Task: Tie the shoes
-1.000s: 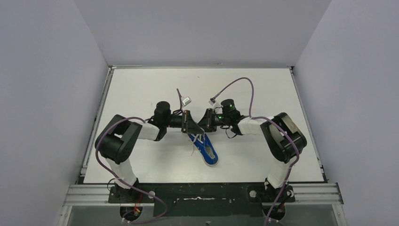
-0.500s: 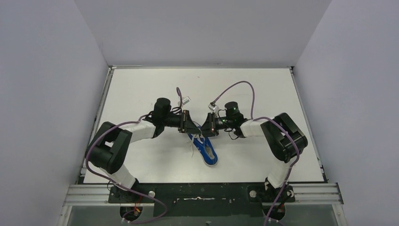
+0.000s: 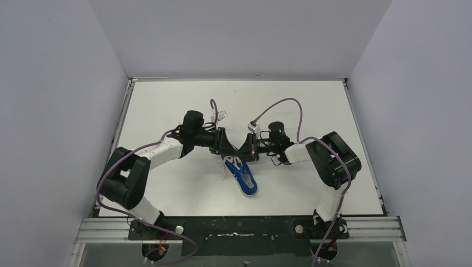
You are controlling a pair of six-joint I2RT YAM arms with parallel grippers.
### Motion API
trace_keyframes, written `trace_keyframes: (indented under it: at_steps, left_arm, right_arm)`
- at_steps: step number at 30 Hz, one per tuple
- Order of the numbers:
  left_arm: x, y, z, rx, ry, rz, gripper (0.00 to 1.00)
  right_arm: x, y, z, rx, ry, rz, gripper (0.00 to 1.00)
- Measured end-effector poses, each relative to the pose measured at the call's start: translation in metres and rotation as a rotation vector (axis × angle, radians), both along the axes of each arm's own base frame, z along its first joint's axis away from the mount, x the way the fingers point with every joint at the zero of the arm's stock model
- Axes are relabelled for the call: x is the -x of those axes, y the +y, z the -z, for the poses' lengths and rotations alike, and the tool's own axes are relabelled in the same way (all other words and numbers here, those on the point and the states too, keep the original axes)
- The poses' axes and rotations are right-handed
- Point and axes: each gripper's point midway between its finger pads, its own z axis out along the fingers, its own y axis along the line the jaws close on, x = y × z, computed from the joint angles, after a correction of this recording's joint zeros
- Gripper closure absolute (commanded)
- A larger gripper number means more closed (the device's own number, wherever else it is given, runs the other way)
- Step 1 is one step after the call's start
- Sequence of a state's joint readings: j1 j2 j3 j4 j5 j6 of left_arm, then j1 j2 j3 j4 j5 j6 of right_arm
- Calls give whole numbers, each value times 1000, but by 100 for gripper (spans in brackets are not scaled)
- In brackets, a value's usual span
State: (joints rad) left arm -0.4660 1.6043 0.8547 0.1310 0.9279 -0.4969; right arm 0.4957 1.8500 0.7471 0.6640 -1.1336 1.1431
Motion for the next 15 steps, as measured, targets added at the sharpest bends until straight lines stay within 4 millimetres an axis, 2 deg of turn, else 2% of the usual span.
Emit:
trace_keyframes:
  at_steps: [8, 12, 15]
  left_arm:
    - [3, 1, 5, -17, -11, 14, 67]
    - [4, 2, 23, -64, 22, 7, 66]
    - [4, 0, 25, -71, 28, 13, 64]
  right_arm:
    - [1, -5, 1, -13, 32, 8, 100]
    - [5, -6, -2, -32, 24, -20, 100]
    - [8, -7, 0, -27, 37, -23, 100]
